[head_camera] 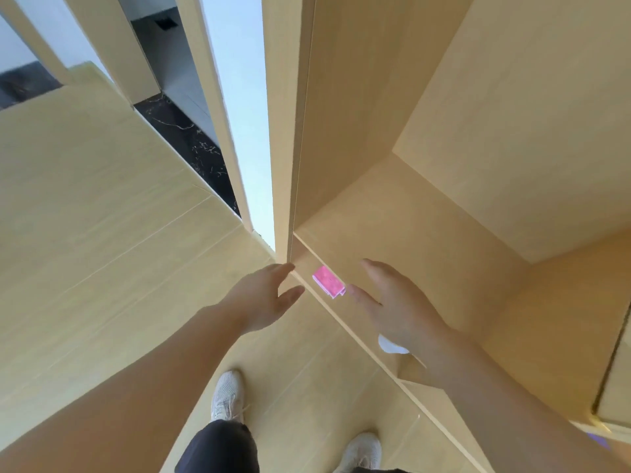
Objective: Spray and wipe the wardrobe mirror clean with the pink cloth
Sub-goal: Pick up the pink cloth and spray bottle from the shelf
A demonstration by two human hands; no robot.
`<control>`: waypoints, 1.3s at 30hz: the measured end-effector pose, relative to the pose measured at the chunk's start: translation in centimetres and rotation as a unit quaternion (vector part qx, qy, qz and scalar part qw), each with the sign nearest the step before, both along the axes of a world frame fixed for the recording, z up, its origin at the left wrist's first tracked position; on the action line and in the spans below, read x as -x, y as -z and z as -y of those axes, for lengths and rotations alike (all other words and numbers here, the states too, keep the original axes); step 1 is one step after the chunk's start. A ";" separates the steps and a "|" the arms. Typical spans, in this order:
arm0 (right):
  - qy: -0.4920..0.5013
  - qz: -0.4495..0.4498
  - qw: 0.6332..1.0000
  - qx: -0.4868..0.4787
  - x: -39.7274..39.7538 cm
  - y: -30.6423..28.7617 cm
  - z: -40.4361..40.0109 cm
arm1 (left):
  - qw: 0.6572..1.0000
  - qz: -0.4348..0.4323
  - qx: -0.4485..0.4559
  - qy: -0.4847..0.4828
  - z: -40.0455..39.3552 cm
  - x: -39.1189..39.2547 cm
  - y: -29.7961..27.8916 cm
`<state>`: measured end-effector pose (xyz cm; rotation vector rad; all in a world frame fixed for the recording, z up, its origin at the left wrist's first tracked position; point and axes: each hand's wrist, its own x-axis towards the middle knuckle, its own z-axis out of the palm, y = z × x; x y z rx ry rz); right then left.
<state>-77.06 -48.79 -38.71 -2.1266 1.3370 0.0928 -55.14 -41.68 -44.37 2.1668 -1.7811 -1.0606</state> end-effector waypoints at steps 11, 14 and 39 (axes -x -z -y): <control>-0.054 -0.008 0.997 0.046 -1.1 31.8 -0.6 | 0.986 0.107 0.016 0.127 8.1 1.8 33.5; -0.055 -0.043 0.995 0.064 0.1 39.1 0.8 | 0.972 0.139 0.042 0.183 11.9 3.4 41.1; 0.066 -0.147 0.983 0.091 3.9 47.9 0.2 | 0.937 0.182 0.076 0.288 20.6 8.1 52.2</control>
